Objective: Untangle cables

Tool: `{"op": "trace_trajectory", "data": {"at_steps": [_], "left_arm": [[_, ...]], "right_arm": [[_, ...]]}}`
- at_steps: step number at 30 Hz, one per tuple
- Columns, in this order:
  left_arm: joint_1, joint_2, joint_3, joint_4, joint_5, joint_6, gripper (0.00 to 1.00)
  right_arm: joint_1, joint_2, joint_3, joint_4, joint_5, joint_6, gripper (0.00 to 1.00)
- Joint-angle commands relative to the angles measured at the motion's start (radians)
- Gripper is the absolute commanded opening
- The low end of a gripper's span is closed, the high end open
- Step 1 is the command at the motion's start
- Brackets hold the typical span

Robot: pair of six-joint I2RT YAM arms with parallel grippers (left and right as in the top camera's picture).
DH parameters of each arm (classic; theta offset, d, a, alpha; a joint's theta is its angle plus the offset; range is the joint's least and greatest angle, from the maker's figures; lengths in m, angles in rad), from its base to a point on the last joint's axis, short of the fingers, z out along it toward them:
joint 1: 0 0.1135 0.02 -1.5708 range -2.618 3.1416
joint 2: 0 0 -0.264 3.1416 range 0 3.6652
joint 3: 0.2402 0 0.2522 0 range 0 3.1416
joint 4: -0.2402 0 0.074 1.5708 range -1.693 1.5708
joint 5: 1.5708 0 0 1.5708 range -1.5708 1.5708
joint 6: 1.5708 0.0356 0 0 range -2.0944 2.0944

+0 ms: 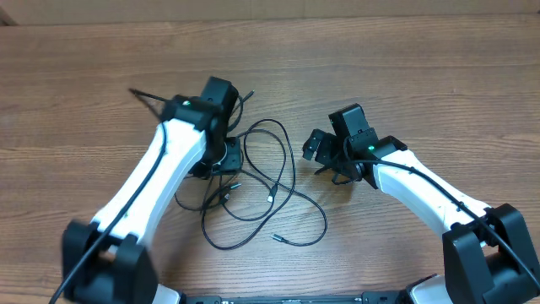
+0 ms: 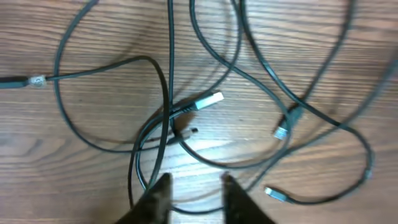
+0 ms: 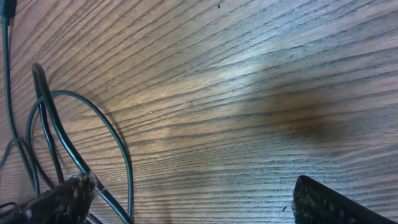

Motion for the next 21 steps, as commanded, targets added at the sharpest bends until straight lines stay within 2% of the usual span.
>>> {"op": "trace_trajectory", "data": {"at_steps": [1,3,5,10,12,14,16,19,20,21], "left_arm": [[0.003,-0.019,0.008,-0.043,-0.037,-0.005,0.21],[0.003,0.002,-0.003,-0.082,-0.082,-0.019,0.20],[0.003,0.021,-0.021,-0.106,-0.078,-0.019,0.22],[0.006,0.033,-0.100,-0.097,-0.085,-0.020,0.22],[0.006,0.033,-0.126,-0.097,-0.116,-0.032,0.22],[0.006,0.033,-0.154,-0.101,-0.209,-0.079,0.21],[0.006,0.033,-0.181,-0.113,-0.318,-0.166,0.16],[0.026,0.033,-0.204,-0.127,-0.391,-0.258,0.12],[0.034,0.033,-0.209,-0.127,-0.394,-0.264,0.11],[0.067,0.033,-0.215,-0.128,-0.394,-0.263,0.06]], "right_arm": [[-0.001,0.005,-0.002,0.003,-0.001,0.000,1.00],[-0.001,0.005,-0.002,0.003,-0.001,0.000,1.00],[-0.001,0.005,-0.002,0.003,-0.001,0.000,1.00],[-0.001,0.005,-0.002,0.003,-0.001,0.000,1.00],[-0.001,0.005,-0.002,0.003,-0.001,0.000,1.00],[-0.001,0.005,-0.002,0.003,-0.001,0.000,1.00],[-0.001,0.005,-0.002,0.003,-0.001,0.000,1.00],[-0.001,0.005,-0.002,0.003,-0.001,0.000,1.00],[-0.001,0.005,-0.002,0.003,-0.001,0.000,1.00],[-0.001,0.005,-0.002,0.003,-0.001,0.000,1.00]]}}
